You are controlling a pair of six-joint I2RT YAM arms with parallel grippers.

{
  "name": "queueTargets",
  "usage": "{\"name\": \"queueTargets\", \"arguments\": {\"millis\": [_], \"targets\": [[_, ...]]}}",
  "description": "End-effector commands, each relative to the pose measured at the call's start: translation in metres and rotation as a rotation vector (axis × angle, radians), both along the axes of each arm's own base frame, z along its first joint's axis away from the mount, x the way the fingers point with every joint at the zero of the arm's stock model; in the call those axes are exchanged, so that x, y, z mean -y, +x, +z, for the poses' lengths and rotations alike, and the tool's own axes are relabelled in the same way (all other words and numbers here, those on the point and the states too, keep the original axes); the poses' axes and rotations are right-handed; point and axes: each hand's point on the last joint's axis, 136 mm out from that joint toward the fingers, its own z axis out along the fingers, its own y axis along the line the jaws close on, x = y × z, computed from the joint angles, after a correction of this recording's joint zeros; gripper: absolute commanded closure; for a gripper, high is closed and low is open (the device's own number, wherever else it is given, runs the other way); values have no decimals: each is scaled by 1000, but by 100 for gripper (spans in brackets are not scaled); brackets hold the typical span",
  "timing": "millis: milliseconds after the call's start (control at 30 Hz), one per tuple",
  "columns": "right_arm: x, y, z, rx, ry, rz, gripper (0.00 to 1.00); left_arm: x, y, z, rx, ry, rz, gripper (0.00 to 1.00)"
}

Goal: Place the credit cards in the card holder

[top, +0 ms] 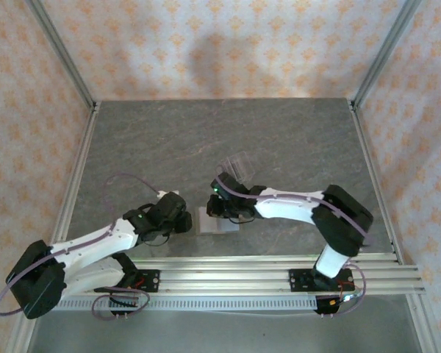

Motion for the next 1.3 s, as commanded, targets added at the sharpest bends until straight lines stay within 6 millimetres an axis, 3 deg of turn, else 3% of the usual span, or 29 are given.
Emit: {"name": "queueTargets", "arguments": {"millis": [0, 167, 333, 500, 667, 800, 1033, 1267], "targets": [[-16, -4, -16, 2, -40, 27, 89, -5, -3, 7, -16, 31, -24, 64], [-15, -1, -33, 4, -77, 7, 90, 0, 0, 9, -18, 21, -33, 61], [-2, 6, 10, 105, -78, 3, 82, 6, 5, 9, -18, 28, -53, 59], [38, 31, 61, 219, -181, -34, 76, 12, 15, 5, -27, 65, -79, 58], [78, 67, 87, 260, -308, -62, 72, 17, 25, 1, -24, 105, -97, 58], [93, 98, 97, 281, -433, -50, 69, 21, 29, -4, -31, 115, -113, 58], [88, 152, 104, 303, -533, -9, 70, 26, 30, -9, -40, 114, -144, 58], [73, 197, 82, 285, -646, 62, 74, 24, 27, -16, -44, 129, -164, 59]]}}
